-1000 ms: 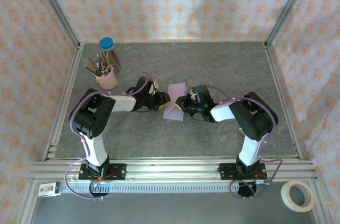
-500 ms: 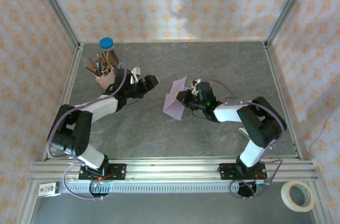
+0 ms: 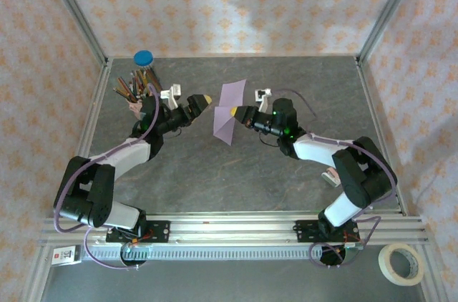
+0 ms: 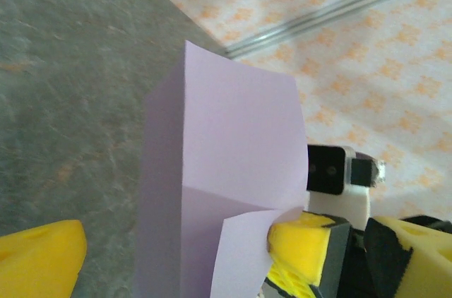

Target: Fold a paper plane with a square sheet of paper (pick it up from the middle)

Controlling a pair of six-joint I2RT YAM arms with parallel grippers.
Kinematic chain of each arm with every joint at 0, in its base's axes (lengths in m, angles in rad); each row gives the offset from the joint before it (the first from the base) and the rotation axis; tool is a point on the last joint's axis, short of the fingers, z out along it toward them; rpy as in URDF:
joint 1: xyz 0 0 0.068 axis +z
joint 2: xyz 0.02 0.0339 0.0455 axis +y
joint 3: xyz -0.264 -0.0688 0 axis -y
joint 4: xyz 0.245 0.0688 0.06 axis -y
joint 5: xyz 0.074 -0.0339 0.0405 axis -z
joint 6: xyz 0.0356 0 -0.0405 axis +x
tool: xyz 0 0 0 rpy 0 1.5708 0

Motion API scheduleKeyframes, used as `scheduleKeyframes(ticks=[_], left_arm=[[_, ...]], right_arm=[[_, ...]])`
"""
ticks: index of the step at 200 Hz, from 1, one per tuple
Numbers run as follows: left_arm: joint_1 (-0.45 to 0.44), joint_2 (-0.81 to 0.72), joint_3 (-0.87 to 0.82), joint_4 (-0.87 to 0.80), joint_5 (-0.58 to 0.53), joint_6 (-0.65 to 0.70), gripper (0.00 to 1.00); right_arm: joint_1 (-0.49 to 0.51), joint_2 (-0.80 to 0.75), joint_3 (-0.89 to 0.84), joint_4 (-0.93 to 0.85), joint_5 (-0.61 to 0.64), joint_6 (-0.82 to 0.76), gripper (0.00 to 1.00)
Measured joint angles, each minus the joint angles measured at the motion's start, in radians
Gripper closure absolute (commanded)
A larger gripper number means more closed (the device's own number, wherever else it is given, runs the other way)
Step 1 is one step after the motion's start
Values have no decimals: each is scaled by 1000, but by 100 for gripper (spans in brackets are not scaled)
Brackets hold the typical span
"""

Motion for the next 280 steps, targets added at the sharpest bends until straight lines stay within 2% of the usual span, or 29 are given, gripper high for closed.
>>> scheduleKeyframes(ticks=[54,93,111,143,280], left_arm=[[-27,80,-11,135,134,-83,4],[-60,111,0,170,200,-106,16],[-60,111,10,177,212,-117,24],[-59,111,32,178,220,-117,29],[-47,111,44,134,222,-78,63]], right_arm=[[0,7,8,118,-99,68,98],[0,27,14,141,-132,93,98],[0,27,14,141,-135,98,98],[0,27,14,140,-136,97,98],[-22,29,14,109,-131,97,98]])
